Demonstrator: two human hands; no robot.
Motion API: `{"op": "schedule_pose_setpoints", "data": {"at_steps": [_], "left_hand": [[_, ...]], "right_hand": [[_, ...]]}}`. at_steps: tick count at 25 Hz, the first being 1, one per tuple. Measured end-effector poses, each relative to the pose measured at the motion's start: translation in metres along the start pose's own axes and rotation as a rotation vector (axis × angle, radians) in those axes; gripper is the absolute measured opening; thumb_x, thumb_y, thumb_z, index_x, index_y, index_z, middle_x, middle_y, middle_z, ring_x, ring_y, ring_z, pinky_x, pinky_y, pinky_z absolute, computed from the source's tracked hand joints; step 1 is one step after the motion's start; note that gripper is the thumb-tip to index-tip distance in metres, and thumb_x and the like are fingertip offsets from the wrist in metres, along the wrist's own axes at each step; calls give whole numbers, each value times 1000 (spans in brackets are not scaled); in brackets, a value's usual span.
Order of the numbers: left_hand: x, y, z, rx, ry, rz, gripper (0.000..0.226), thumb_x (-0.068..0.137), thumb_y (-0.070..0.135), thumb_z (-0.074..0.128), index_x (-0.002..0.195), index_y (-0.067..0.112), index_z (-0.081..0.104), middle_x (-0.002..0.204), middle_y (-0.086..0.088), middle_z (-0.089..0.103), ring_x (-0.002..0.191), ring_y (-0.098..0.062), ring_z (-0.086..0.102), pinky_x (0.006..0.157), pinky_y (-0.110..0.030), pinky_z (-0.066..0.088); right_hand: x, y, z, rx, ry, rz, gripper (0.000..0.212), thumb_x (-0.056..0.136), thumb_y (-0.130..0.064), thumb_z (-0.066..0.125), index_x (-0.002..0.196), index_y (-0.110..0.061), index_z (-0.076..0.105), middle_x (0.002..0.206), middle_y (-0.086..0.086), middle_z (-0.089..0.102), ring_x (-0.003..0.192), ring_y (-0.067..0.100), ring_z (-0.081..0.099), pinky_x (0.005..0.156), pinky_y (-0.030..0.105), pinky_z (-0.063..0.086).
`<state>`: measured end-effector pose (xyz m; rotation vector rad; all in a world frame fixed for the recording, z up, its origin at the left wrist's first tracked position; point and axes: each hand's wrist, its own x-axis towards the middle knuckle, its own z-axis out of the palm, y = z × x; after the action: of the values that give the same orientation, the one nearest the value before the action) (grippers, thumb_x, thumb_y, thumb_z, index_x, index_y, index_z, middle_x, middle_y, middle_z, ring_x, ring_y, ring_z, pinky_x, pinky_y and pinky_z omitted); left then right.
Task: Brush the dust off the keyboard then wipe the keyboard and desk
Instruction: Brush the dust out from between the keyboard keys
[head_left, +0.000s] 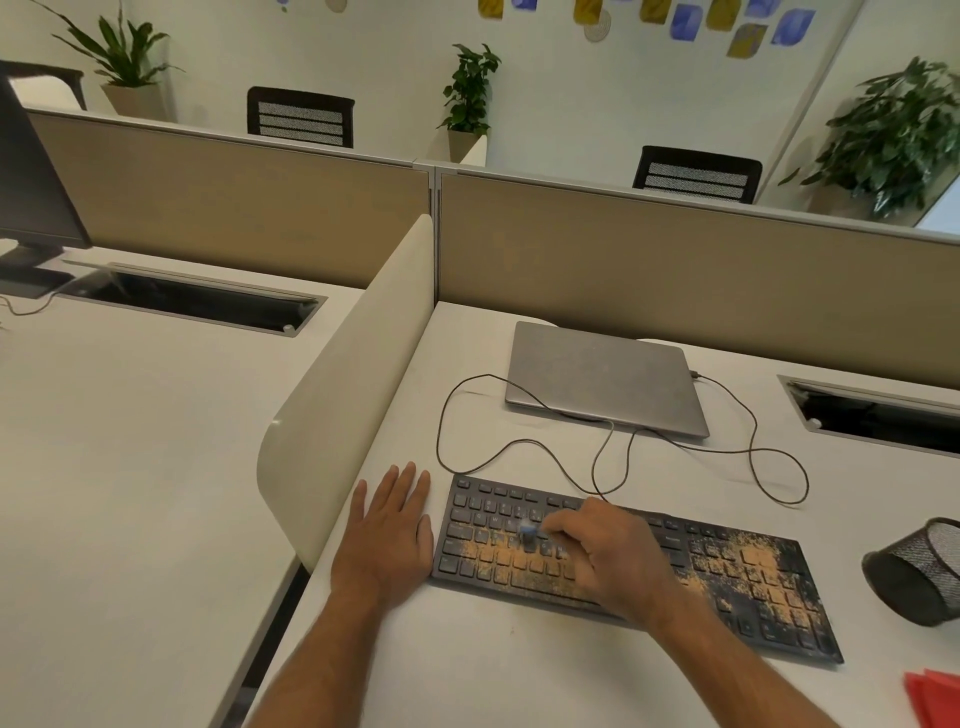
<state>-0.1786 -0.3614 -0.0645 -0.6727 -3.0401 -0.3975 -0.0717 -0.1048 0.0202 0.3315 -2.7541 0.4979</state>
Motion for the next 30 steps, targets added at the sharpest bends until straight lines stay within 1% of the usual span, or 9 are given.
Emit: {"op": "schedule_pose_setpoints", "data": {"at_steps": [3, 7, 10, 13, 17, 20, 25, 27, 30], "left_hand": [[0, 0, 0, -8, 7, -1, 74, 90, 47, 2, 160, 23, 13, 167, 5, 4, 153, -13, -5, 125, -45, -7], [0, -1, 0, 0, -2, -1, 74, 90, 47, 1, 160, 24, 11, 167, 6, 2, 153, -12, -6, 124, -45, -8], [-1, -1, 1, -6, 12, 0, 72, 92, 47, 4, 160, 23, 15, 167, 5, 6, 154, -13, -3, 125, -46, -5], [0, -1, 0, 3, -5, -1, 74, 90, 47, 1, 160, 24, 12, 167, 6, 3, 154, -13, -5, 124, -44, -9], [-1, 0, -2, -1, -1, 0, 75, 89, 48, 0, 160, 25, 11, 167, 6, 3, 154, -13, -6, 123, -43, -10], [0, 0, -1, 5, -3, 2, 75, 89, 48, 0, 160, 24, 11, 167, 5, 2, 154, -13, -5, 123, -44, -10], [0, 0, -1, 11, -10, 2, 75, 89, 47, 0, 160, 24, 11, 167, 5, 4, 154, -13, -4, 124, -45, -8], [0, 0, -1, 7, 0, 3, 74, 90, 46, 2, 160, 24, 13, 167, 4, 6, 154, -14, -2, 124, -46, -7], [0, -1, 0, -13, 16, 1, 72, 92, 45, 6, 159, 23, 17, 167, 4, 10, 154, -14, 1, 125, -47, -4]], "right_hand": [[2, -2, -1, 50, 35, 24, 18, 89, -31, 50, 95, -29, 67, 71, -12, 60, 64, 4, 48, 49, 27, 46], [0, -4, -2, 15, 5, -26, 17, 89, -32, 48, 96, -31, 64, 71, -12, 60, 63, 5, 48, 48, 28, 46], [0, 3, -6, 49, 77, 61, 19, 90, -32, 48, 95, -29, 66, 70, -11, 58, 62, 6, 48, 47, 28, 46], [-5, 5, -7, 6, -2, 9, 18, 89, -33, 47, 95, -32, 64, 71, -12, 59, 64, 4, 48, 48, 26, 46], [-6, 7, -12, 52, 102, 84, 16, 85, -25, 52, 89, -24, 68, 70, -12, 59, 62, 3, 47, 48, 20, 43], [-11, 8, -7, 21, 78, 51, 11, 83, -21, 60, 90, -27, 66, 68, -11, 57, 59, 5, 47, 45, 27, 45], [-6, -2, 5, 58, 58, 57, 19, 88, -29, 50, 98, -27, 65, 74, -9, 62, 65, 8, 54, 52, 29, 50], [-5, -5, 11, 42, 21, 19, 17, 88, -29, 49, 99, -30, 62, 73, -9, 61, 65, 8, 53, 51, 31, 49], [1, -7, 12, 87, 52, 69, 17, 88, -27, 52, 99, -27, 65, 74, -10, 61, 65, 6, 52, 52, 28, 48]]}}
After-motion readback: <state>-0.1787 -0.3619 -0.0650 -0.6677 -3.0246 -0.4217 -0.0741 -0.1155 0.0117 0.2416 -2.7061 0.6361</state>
